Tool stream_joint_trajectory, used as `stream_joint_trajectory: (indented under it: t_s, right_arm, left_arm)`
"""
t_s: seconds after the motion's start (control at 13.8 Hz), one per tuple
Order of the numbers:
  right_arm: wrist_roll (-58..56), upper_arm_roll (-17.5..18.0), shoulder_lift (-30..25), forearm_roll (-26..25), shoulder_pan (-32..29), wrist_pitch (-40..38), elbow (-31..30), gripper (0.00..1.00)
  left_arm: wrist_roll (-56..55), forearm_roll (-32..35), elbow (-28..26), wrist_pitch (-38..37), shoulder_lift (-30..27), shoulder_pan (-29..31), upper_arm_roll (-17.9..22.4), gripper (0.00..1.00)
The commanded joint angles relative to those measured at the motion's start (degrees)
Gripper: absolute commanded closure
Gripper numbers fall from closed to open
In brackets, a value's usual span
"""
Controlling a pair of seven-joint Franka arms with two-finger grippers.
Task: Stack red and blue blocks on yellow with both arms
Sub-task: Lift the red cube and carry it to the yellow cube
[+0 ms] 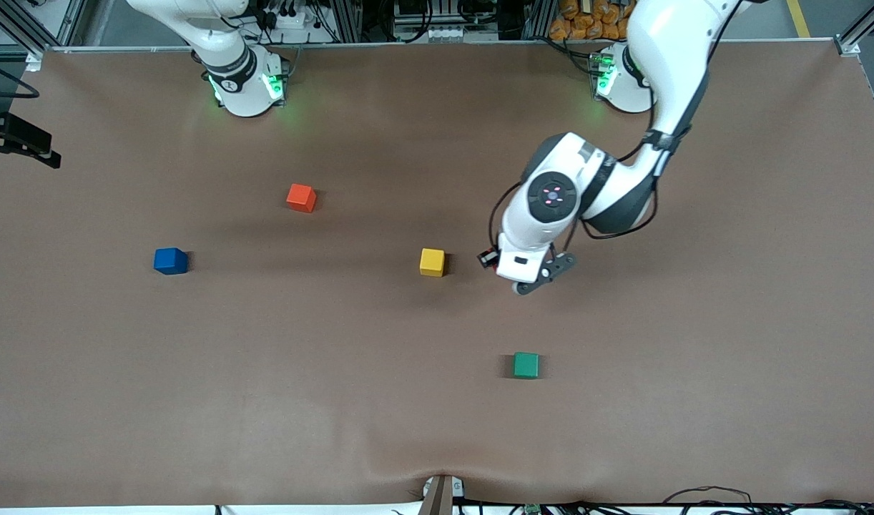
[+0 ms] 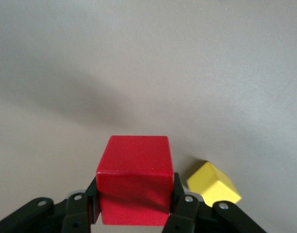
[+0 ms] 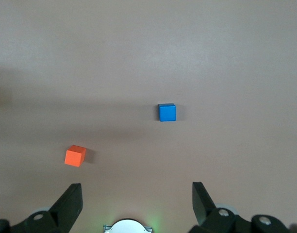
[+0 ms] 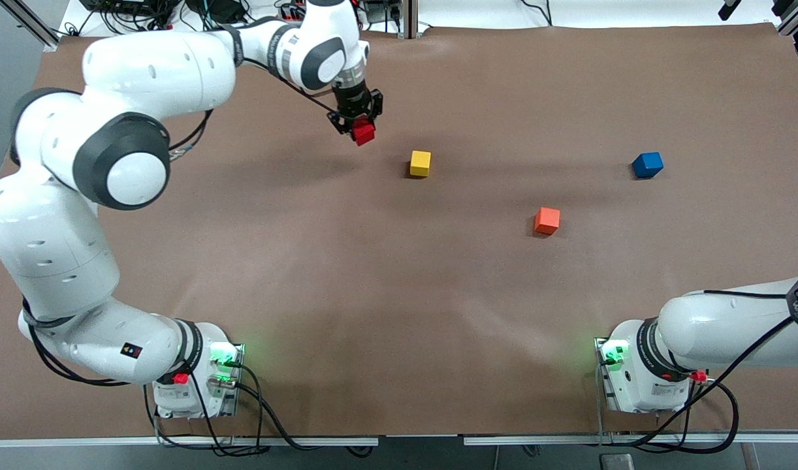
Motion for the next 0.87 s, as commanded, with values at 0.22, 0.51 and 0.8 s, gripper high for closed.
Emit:
stream_joint_trajectory:
  t_s: [0.22,0.51,0.8]
  right_arm:
    - [0.29,0.56,0.07,-0.34,-0.76,-0.53,0.79,0.00]
    - [0.38,0.56,0.15,-0.34,-0.76,-0.53,0.79,0.00]
    - [0.29,0.56,0.68,-0.34,-0.84,-0.45,0.88,0.00]
  left_arm:
    - [-13.00,-1.10,4.32,-1.24,3.39,-2.24,0.33,1.00]
    - [-15.65,-3.12,4.41,-0.27,3.92,-2.85,0.33,1.00]
    - [-21.17,-5.49,6.86,1.58,6.02,-3.38,0.42,1.00]
